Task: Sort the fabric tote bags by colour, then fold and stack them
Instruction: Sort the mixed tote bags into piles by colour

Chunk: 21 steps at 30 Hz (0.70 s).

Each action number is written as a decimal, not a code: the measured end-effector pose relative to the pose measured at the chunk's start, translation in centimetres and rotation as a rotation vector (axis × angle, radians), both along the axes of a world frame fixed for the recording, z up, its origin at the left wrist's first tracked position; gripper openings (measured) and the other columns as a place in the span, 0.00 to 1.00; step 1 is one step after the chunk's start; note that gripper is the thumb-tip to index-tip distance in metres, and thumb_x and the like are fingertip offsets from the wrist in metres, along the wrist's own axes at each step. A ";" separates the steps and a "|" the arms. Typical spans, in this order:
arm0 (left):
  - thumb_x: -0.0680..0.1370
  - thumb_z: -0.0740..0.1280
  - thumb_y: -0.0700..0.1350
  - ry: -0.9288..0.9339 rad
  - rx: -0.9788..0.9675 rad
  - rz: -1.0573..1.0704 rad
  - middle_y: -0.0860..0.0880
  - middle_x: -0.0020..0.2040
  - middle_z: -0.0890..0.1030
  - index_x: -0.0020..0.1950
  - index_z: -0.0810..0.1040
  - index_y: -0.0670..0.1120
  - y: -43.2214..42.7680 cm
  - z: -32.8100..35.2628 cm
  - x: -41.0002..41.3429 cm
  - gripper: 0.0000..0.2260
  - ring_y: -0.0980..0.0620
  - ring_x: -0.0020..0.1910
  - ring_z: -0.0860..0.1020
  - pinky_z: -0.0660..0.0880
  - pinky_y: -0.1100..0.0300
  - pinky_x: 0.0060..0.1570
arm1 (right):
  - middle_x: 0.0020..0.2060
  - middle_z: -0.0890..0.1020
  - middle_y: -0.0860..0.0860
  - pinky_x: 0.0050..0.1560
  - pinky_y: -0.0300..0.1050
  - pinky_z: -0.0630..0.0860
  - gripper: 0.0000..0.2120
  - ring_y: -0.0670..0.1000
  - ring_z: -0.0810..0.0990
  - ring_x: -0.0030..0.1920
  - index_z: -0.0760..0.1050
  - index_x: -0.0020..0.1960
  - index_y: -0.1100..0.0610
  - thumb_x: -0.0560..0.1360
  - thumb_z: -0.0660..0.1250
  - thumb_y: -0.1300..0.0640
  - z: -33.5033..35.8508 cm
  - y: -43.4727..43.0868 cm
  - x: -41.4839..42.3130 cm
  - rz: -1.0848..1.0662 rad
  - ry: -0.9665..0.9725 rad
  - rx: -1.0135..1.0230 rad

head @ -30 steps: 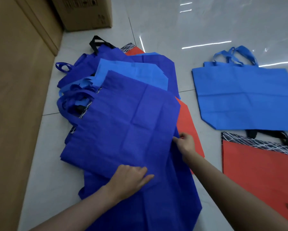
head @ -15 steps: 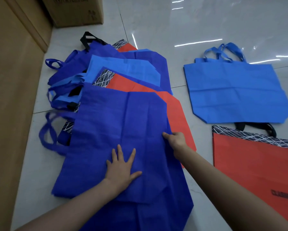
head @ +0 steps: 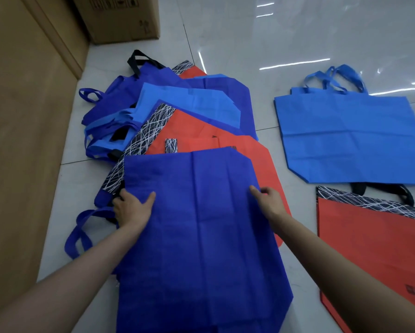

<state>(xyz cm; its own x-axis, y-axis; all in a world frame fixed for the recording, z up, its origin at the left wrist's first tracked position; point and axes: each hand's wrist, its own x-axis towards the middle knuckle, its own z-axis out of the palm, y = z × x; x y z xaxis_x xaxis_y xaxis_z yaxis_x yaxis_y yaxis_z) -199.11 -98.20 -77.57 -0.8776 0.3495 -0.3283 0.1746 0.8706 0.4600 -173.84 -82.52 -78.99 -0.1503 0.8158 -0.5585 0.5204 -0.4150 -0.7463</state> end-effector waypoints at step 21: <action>0.68 0.76 0.48 -0.507 0.186 -0.360 0.44 0.47 0.81 0.47 0.79 0.41 6.7 3.1 5.8 0.15 0.48 0.39 0.78 0.76 0.56 0.45 | 0.42 0.80 0.51 0.43 0.33 0.73 0.07 0.39 0.76 0.39 0.74 0.46 0.56 0.78 0.61 0.66 4.5 -1.7 13.6 -0.404 0.291 0.554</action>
